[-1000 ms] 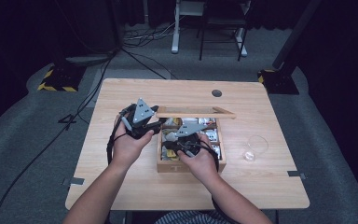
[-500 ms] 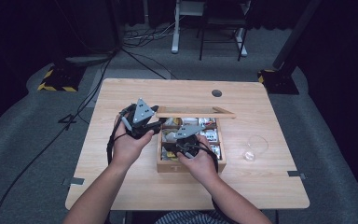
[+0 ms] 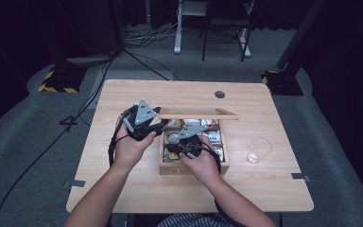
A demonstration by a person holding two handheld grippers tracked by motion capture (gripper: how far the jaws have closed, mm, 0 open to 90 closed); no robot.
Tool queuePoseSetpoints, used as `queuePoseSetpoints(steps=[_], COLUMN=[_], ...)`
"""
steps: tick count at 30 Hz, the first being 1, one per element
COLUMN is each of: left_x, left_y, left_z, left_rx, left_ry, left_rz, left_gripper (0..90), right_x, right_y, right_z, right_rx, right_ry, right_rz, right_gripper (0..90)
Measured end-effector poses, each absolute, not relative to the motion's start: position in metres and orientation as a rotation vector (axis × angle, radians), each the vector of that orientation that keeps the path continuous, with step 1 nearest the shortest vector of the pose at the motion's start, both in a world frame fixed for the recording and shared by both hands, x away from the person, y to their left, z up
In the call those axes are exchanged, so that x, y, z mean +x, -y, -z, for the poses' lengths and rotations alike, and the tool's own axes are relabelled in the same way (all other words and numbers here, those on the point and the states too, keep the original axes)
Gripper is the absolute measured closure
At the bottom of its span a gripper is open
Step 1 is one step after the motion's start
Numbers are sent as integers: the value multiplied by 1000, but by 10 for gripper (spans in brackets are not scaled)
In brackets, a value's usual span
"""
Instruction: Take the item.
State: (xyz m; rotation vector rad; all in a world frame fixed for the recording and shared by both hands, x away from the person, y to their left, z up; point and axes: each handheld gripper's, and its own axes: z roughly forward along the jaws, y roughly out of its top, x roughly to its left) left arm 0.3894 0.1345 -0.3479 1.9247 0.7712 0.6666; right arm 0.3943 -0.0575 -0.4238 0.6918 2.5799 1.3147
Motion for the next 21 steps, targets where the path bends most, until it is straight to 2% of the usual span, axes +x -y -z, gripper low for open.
queuePoseSetpoints(steps=[3, 5, 10, 21], left_x=[389, 389, 389, 389], left_y=[-134, -134, -134, -134], left_z=[348, 348, 348, 348], left_rx=[1926, 1926, 1926, 1924], left_ry=[-771, -772, -771, -773], left_rz=[-667, -667, -667, -666], left_gripper=[544, 543, 544, 543], right_x=[394, 396, 399, 403], right_y=[56, 55, 53, 54], right_z=[425, 426, 430, 439], right_rx=[695, 700, 715, 729], right_ry=[-2588, -2589, -2588, -2635], right_rz=[-1315, -1312, -1300, -1208], right_gripper=[895, 781, 617, 555])
